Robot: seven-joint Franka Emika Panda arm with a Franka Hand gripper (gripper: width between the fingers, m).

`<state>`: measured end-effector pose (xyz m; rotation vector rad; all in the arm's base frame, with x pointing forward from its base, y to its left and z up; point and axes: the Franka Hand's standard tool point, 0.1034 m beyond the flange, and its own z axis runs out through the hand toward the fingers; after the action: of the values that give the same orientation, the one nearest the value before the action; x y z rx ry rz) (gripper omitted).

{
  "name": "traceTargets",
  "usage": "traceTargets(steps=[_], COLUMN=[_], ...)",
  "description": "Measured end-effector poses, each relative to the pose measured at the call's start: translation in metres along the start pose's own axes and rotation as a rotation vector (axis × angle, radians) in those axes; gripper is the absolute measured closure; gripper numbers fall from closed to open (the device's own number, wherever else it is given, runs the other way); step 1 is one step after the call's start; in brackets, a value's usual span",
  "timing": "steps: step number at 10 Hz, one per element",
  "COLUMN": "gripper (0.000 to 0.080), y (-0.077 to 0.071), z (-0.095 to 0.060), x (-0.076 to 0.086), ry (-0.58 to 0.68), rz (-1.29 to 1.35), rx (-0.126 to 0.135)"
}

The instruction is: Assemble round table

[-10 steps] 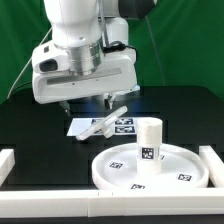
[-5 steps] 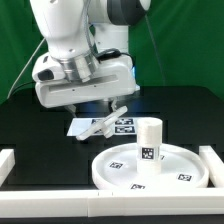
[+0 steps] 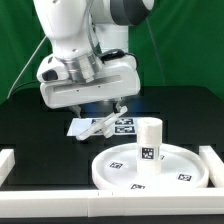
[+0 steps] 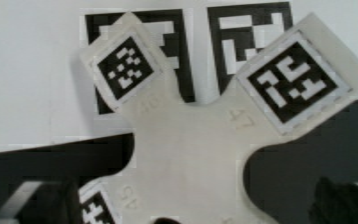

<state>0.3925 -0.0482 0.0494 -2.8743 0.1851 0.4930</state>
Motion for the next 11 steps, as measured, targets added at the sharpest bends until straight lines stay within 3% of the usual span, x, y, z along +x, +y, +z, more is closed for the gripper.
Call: traceTargets(steps=[2, 6, 11], gripper=[0.0151, 0.0151, 0.0178], y=[0.008, 0.009, 0.002], z=[0.011, 0.026, 0.028], x=[-0.001, 0.005, 0.007], ry=[-0.001, -0.004, 0.0], rz=[0.001, 0.009, 0.038], rx=[-0.019, -0.049, -0.053])
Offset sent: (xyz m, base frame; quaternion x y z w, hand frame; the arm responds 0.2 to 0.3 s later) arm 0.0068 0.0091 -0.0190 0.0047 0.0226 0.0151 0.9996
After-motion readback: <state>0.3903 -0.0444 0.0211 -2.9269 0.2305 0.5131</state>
